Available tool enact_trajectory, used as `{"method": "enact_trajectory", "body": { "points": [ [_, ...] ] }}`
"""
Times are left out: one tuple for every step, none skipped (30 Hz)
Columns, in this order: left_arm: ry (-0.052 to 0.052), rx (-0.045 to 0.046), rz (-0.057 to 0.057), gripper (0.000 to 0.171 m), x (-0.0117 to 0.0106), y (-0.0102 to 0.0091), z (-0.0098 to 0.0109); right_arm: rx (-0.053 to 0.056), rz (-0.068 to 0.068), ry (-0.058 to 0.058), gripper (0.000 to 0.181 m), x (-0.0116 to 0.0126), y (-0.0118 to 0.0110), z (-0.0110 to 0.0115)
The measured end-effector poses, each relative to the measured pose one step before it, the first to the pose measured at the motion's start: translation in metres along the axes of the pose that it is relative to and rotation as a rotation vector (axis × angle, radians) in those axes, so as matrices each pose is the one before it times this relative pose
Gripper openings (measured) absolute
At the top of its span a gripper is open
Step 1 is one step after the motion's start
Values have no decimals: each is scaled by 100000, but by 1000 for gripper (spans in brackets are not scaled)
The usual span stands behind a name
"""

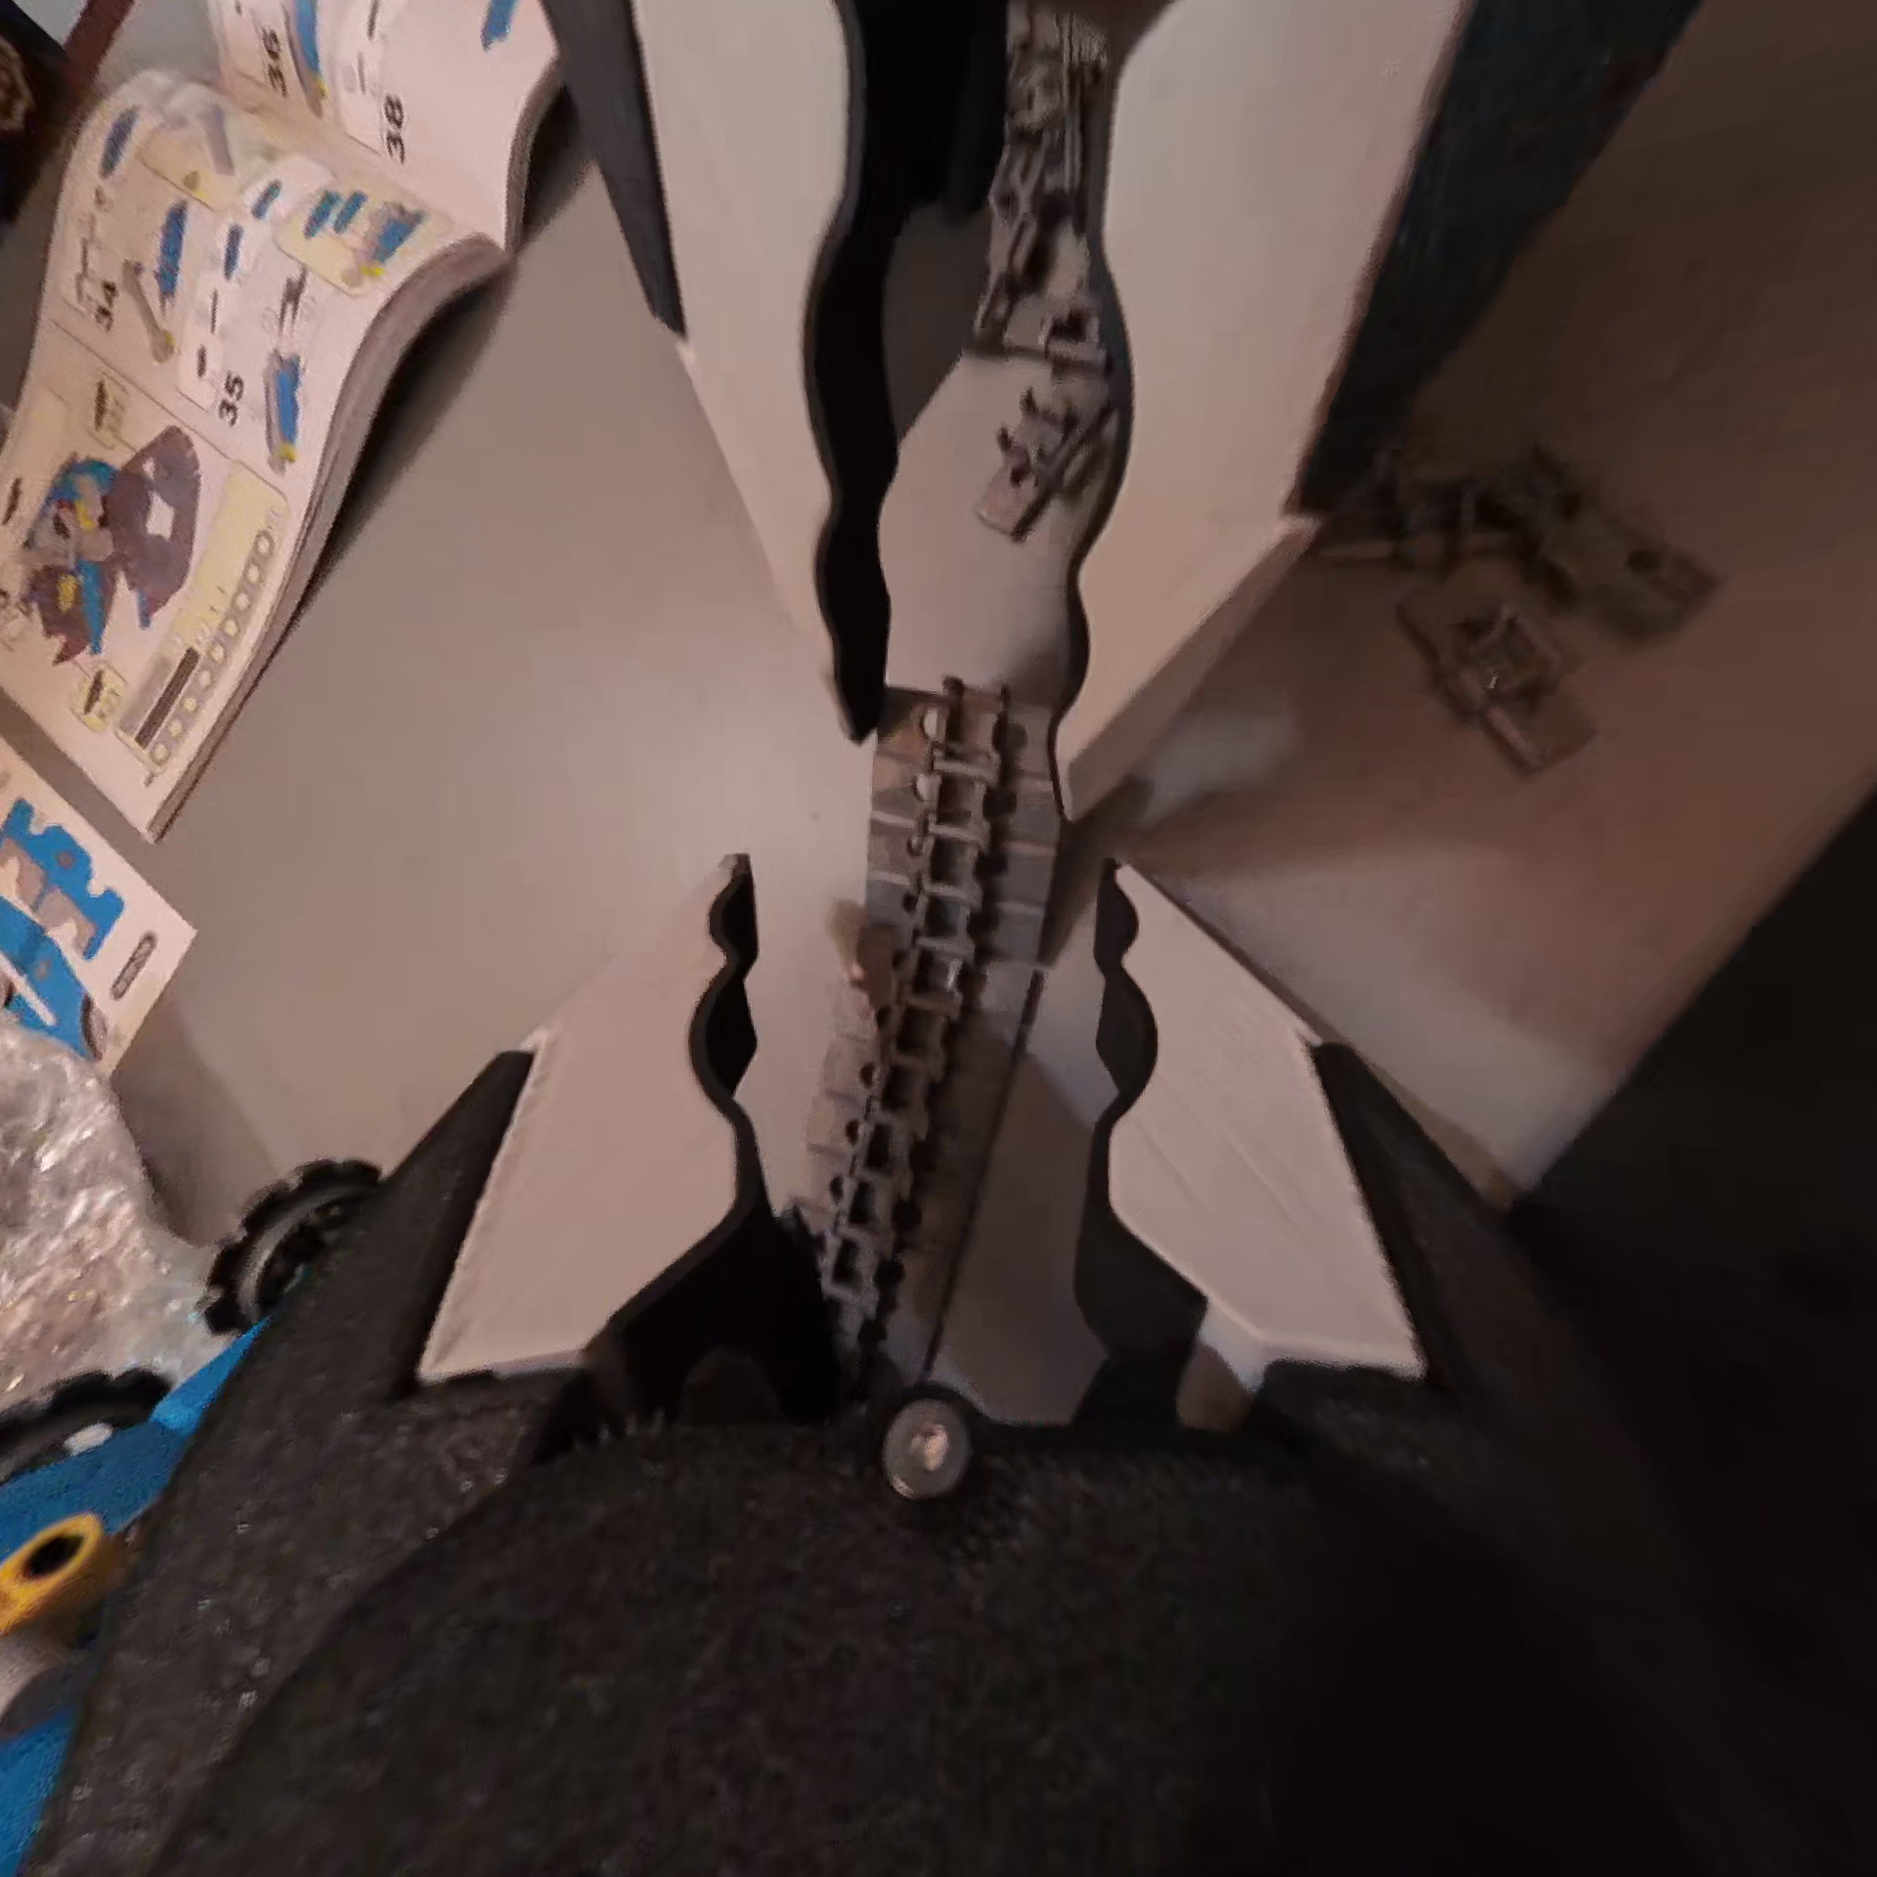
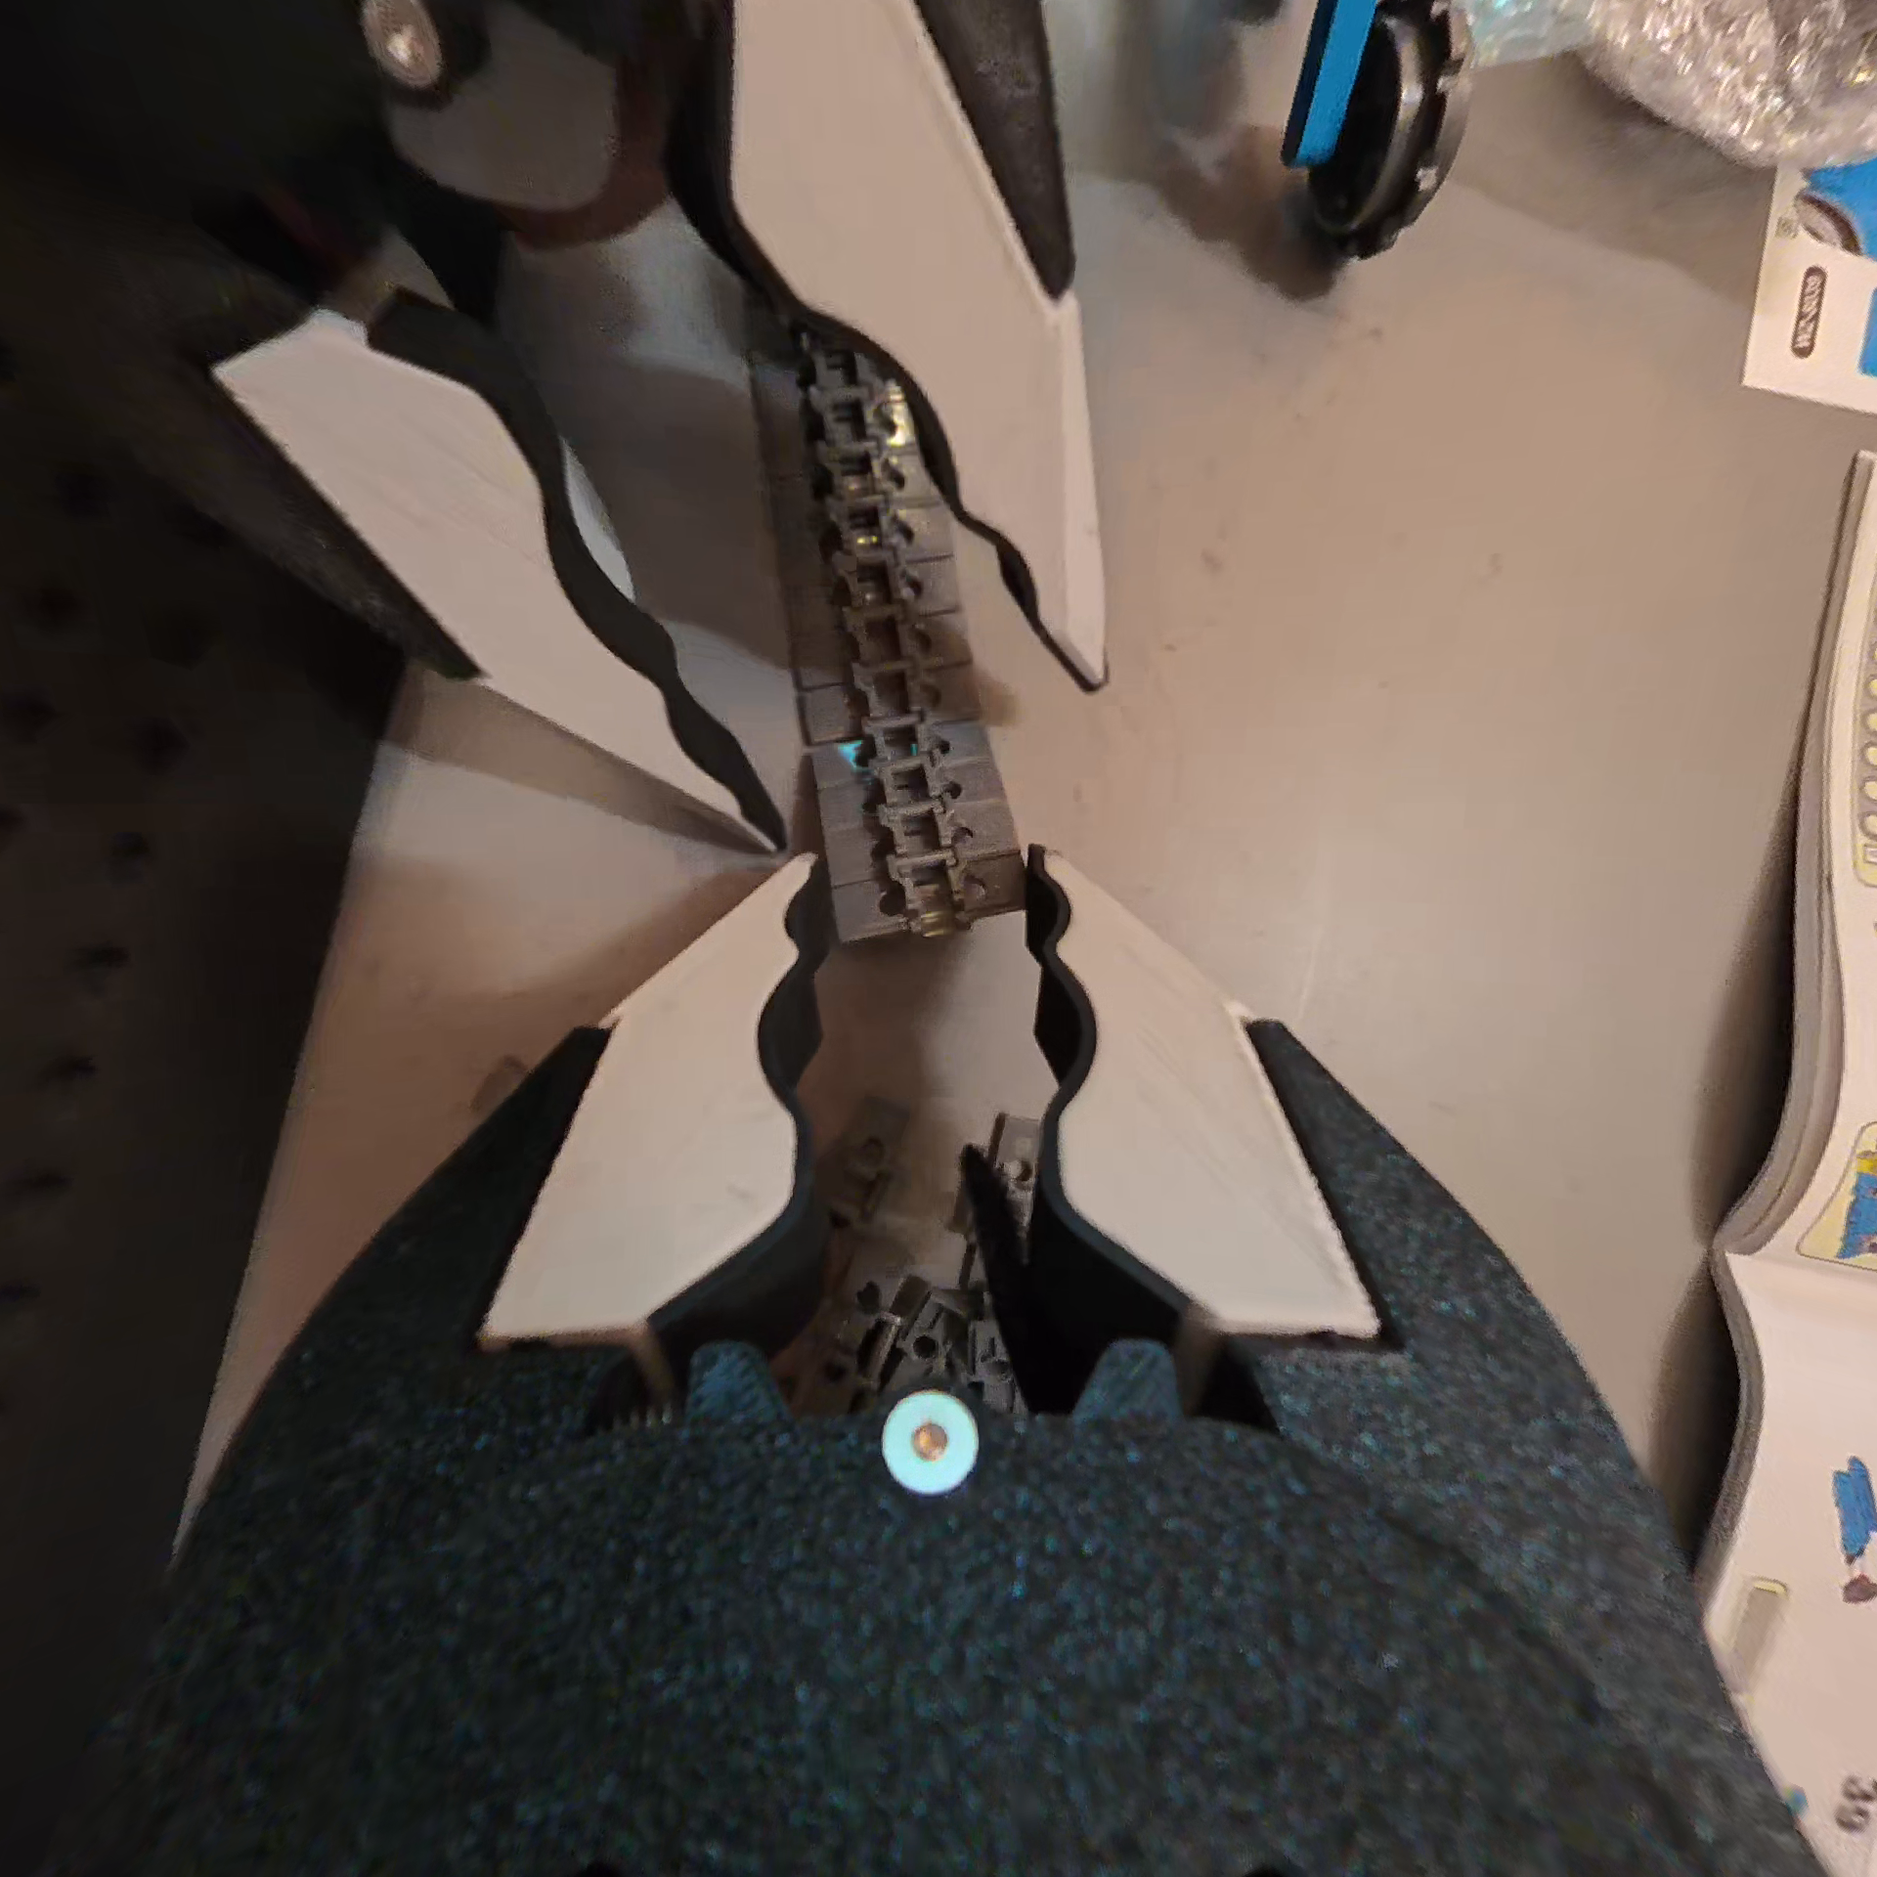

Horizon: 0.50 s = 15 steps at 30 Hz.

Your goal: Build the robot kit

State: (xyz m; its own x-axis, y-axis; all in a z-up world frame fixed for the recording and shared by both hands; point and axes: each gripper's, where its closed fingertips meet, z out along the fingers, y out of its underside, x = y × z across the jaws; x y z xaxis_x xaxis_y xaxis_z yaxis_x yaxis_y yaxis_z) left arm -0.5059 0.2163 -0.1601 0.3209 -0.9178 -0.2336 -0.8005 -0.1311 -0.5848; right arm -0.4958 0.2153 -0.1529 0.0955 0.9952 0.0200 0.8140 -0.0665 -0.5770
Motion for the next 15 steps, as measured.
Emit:
{"method": "enact_trajectory", "body": {
  "points": [
    [2609,966,-1087,67,306,-416,221,370,1682,-1497,38,-32,153,19],
    [3039,-544,-126,67,441,-186,243,973,1559,-1281,38,2,44,9],
    [1064,-1074,-260,67,145,-60,264,1511,902,-1005,38,-10,-45,-24],
    [868,-732,-866,66,75,-102,234,1624,449,-682,38,5,-77,-32],
    [1647,117,-1614,68,151,-229,158,1347,577,-591,38,27,-49,-12],
    [1799,-448,-1673,67,159,-124,209,1185,785,-730,38,-7,-30,-12],
    [1621,-325,-1783,66,96,-112,196,1610,753,-717,38,-13,-101,-29],
    [1073,-626,-2117,65,-17,-54,162,2107,670,-900,38,-72,-171,-63],
    [2135,-922,-2153,62,120,23,78,2366,742,-819,38,-59,-233,-86],
    [2602,-853,-1918,57,199,63,44,2117,809,-712,38,-48,-191,-105],
    [883,-371,-1394,50,-19,48,-12,1922,804,-1180,34,-134,-166,-136],
    [-550,78,-492,47,-129,20,-64,2440,354,-994,25,-116,-218,-210],
    [-774,188,667,46,-66,34,-88,2505,814,137,29,41,-216,-294],
    [-930,94,1040,46,-51,42,-106,2519,1334,780,34,179,-165,-415],
    [-1524,359,681,46,-127,-23,-156,2468,1653,887,36,246,-93,-500]
  ]
}}
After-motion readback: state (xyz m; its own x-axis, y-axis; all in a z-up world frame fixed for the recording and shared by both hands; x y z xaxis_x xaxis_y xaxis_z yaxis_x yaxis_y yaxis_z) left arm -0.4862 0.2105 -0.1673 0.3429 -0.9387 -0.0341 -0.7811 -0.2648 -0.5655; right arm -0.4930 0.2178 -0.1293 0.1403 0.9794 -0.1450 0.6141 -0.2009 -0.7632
